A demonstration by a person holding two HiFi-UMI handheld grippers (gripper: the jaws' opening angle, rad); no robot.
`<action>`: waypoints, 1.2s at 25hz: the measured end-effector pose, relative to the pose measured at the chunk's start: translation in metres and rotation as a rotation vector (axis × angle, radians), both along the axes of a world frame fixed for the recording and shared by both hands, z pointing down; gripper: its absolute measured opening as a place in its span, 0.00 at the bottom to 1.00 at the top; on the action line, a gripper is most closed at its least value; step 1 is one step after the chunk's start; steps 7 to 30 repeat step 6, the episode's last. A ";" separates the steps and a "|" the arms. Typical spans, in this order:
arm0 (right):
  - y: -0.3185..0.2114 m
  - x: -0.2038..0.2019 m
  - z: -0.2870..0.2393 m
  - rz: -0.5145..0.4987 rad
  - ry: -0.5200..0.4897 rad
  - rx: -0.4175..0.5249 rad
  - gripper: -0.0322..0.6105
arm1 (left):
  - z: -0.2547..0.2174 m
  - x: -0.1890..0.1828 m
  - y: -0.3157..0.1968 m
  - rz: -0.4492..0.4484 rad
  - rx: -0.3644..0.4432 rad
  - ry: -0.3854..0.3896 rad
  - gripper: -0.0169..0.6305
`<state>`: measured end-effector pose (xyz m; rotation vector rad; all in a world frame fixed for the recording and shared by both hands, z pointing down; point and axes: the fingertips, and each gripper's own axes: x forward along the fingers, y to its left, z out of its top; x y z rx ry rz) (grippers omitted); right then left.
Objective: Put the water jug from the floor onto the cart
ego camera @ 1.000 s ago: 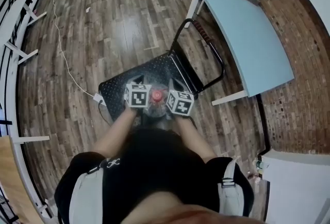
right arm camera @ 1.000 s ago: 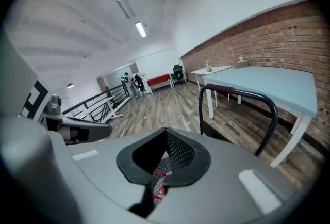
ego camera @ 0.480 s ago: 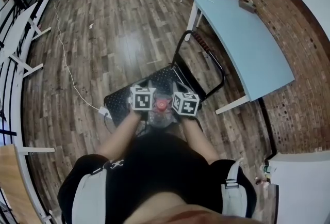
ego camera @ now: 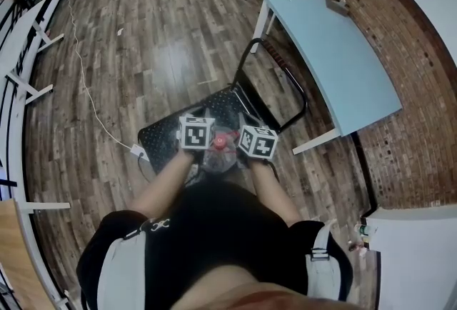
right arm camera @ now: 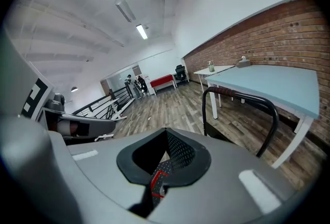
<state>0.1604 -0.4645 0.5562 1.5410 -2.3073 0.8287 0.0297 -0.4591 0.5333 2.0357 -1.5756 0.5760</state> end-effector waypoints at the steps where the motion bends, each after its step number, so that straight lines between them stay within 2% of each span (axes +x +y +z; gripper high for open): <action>1: 0.001 -0.001 0.001 -0.001 -0.004 -0.002 0.07 | 0.001 0.001 0.000 0.005 -0.001 -0.002 0.03; 6: 0.006 0.005 0.010 0.010 0.004 -0.019 0.07 | 0.013 0.007 0.002 0.020 -0.012 -0.004 0.03; 30: 0.006 0.005 0.010 0.010 0.004 -0.019 0.07 | 0.013 0.007 0.002 0.020 -0.012 -0.004 0.03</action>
